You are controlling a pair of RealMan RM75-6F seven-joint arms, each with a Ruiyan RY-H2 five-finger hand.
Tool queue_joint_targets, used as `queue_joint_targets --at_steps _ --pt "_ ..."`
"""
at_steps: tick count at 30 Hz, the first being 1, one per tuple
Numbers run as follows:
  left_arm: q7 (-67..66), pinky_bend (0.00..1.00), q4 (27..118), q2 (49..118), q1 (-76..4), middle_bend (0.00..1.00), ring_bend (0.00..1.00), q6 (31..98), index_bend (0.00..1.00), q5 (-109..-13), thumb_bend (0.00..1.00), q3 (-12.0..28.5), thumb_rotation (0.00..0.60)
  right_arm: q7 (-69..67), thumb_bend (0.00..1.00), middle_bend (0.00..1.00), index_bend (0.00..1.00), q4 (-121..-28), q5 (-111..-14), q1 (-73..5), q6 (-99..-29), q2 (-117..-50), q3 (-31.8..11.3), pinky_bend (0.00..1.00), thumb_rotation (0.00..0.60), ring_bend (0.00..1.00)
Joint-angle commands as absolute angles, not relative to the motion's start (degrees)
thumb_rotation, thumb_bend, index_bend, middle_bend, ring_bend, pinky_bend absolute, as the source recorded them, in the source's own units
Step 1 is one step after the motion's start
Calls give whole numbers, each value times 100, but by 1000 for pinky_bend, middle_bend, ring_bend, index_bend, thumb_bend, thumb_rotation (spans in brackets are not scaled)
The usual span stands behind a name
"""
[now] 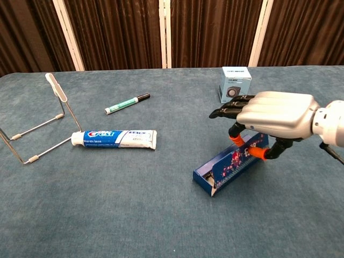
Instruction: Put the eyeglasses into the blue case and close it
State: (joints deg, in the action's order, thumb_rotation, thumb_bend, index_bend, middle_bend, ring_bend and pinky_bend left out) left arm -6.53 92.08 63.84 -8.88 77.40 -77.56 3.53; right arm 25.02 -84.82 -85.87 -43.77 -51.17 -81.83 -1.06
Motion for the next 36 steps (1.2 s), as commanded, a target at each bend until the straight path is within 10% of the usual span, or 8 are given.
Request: queue_joint_targets --at_steps 1,6,13,36 --pt "-627 0 9204 6372 -886 0 0 7745 0 -7768 0 354 600 2666 435 33 652 -8513 -8483 -4424 -5032 -8246 -169 0 600 0" --pt "-583 0 9205 6356 -882 0 0 7755 0 -7799 0 346 600 3039 410 18 477 -8479 -8274 -4455 -4950 -8405 -218 0 600 0" --pt "-565 0 9210 6344 -881 0 0 7755 0 -7804 0 344 600 3287 45 0 125 -8459 -8255 -4308 -5519 -8732 -391 0 600 0" --pt "-687 0 9245 6377 -887 0 0 7755 0 -7804 0 326 600 2526 33 0 0 -8811 -7916 -4660 -4339 -8083 -203 0 600 0"
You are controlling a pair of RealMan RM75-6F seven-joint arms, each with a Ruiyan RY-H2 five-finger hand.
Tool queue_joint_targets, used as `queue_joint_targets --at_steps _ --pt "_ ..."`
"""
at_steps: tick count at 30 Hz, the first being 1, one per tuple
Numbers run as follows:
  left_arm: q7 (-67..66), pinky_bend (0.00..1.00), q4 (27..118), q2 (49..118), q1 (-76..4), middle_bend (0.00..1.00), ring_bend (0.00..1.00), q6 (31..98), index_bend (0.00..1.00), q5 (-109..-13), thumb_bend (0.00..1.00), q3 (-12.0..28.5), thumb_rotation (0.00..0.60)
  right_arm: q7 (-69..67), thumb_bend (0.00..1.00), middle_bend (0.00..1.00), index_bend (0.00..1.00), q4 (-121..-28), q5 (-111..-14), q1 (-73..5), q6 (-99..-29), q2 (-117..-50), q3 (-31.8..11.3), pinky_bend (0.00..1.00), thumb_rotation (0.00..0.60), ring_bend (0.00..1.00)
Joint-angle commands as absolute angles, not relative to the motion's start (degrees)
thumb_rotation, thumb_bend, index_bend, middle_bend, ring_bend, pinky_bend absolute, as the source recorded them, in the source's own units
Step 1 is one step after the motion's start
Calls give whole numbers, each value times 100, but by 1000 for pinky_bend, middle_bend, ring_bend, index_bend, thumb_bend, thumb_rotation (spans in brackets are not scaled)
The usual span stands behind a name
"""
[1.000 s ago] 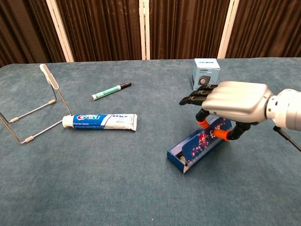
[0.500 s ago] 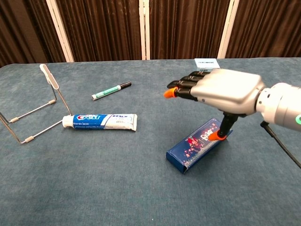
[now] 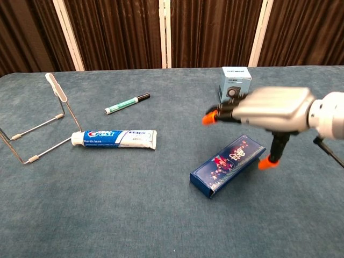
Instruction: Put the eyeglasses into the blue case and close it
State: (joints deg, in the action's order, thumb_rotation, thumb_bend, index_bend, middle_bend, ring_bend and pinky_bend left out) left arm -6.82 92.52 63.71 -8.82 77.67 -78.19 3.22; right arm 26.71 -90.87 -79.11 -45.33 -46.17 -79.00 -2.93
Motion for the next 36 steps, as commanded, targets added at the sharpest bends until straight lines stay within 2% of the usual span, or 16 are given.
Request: queue_joint_targets --at_steps 1,8,13,19,22,26,29,31,33,36 --pt "-688 0 9242 6378 -889 0 0 7750 0 -7798 0 329 600 2512 33 0 0 -8774 -7935 -4669 -4336 -8112 -197 0 600 0" --pt "-678 0 9202 6392 -908 0 0 7700 0 -7747 0 344 600 2476 48 8 40 -8438 -8078 -4771 -4216 -8374 -108 0 600 0" --pt "-645 0 9177 6388 -919 0 0 7672 0 -7722 0 354 600 2477 68 161 128 -8225 -8117 -4802 -4225 -8558 -91 0 600 16" --pt "-646 0 9176 6391 -923 0 0 7663 0 -7726 0 347 600 2413 177 305 342 -8045 -8214 -4768 -4366 -8701 -58 0 600 127" --pt "-650 0 9179 6391 -921 0 0 7668 0 -7724 0 348 600 2366 201 342 412 -7990 -8263 -4751 -4421 -8733 -40 0 600 148" --pt "-663 0 9180 6396 -922 0 0 7666 0 -7721 0 345 600 2282 212 347 423 -7923 -8328 -4725 -4499 -8759 -24 0 600 149" --pt "-676 0 9182 6399 -925 0 0 7664 0 -7723 0 342 600 2238 193 283 344 -7895 -8350 -4711 -4532 -8762 -16 0 600 136" --pt "-679 0 9187 6400 -923 0 0 7665 0 -7717 0 342 600 2194 138 135 181 -7945 -8318 -4700 -4498 -8708 -1 0 600 61" --pt "-680 0 9193 6398 -921 0 0 7670 0 -7721 0 341 600 2252 89 34 75 -8037 -8301 -4679 -4531 -8644 -1 0 600 9" --pt "-675 0 9209 6389 -916 0 0 7686 0 -7744 0 333 600 2406 64 0 12 -8259 -8229 -4627 -4603 -8495 -10 0 600 0"
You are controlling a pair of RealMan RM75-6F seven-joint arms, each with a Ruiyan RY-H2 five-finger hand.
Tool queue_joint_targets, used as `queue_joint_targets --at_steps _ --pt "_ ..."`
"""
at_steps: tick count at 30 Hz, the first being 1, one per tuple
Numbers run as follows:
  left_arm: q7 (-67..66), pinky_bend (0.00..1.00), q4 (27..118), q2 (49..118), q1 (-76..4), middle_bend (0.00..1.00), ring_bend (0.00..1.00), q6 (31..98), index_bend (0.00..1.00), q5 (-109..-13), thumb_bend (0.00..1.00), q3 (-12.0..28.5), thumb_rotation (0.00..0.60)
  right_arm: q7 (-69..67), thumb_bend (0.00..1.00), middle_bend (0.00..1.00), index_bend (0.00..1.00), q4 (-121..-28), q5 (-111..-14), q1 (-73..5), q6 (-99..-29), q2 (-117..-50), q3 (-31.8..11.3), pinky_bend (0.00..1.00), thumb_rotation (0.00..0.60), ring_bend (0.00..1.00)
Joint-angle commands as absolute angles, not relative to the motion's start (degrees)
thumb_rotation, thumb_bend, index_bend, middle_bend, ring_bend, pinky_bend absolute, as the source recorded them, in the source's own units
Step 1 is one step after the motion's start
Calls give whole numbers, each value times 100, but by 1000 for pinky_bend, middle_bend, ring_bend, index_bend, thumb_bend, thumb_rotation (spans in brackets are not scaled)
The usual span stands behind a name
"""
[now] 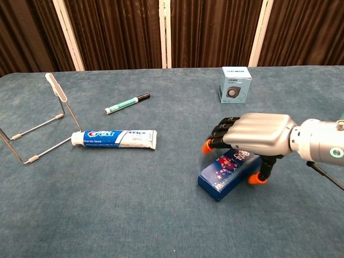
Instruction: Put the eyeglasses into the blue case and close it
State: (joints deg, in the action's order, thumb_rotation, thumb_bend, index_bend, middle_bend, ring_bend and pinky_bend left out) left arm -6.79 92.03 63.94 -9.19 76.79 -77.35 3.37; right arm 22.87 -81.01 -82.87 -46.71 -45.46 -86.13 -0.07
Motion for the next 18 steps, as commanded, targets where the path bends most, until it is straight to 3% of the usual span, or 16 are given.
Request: queue_joint_targets --at_steps 1,7,13,18 --pt "-669 0 9214 6384 -913 0 0 7693 0 -7752 0 331 600 2465 63 0 6 -8358 -8202 -4606 -4630 -8424 -11 0 600 0" --pt "-568 0 9252 6333 -871 0 0 7797 0 -7847 0 320 600 2592 62 0 0 -9078 -8240 -4305 -5179 -7807 10 0 600 0" --pt "-352 0 9306 6239 -763 0 0 8098 0 -8093 0 308 600 1798 0 0 0 -9438 -8915 -3391 -6965 -6862 102 0 600 0" --pt "-236 0 9279 6250 -697 0 0 8344 0 -8299 0 309 600 1119 0 0 4 -9196 -8866 -2717 -8024 -6697 -9 0 600 0"
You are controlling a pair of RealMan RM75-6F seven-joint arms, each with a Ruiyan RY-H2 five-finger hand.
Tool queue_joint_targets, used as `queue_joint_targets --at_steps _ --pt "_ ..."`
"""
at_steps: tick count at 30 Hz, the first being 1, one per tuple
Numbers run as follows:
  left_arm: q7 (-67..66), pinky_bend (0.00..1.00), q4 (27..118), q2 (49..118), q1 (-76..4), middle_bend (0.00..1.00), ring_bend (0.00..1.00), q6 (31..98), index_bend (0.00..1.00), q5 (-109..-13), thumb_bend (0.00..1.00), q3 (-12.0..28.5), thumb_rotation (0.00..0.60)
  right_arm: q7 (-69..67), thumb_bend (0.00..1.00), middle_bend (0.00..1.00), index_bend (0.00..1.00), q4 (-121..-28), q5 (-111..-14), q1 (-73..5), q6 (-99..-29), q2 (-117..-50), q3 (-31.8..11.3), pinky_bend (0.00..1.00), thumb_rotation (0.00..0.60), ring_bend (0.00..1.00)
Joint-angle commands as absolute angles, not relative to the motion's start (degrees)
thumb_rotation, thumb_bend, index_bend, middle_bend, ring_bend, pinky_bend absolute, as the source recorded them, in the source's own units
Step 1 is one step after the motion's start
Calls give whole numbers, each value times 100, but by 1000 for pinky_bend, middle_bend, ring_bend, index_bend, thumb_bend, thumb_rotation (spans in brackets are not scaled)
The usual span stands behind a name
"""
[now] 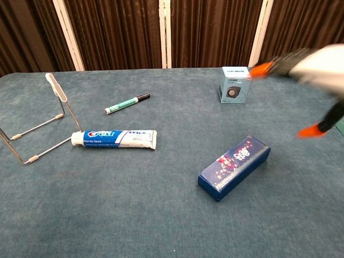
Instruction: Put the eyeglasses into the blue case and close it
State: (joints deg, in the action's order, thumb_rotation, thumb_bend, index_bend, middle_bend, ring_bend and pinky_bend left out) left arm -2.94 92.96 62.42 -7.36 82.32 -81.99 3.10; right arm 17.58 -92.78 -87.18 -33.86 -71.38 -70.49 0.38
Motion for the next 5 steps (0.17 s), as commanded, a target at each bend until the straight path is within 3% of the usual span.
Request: queue_joint_targets --at_steps 1,5 --pt "-209 0 9275 6255 -681 0 0 8401 0 -8340 0 311 600 1067 0 0 4 -9147 -8827 -2616 -8156 -6684 -35 0 600 0" --pt "-60 0 9287 6219 -604 0 0 8566 0 -8479 0 282 600 823 0 0 9 -9008 -8751 -2208 -8585 -6667 -47 0 600 0"
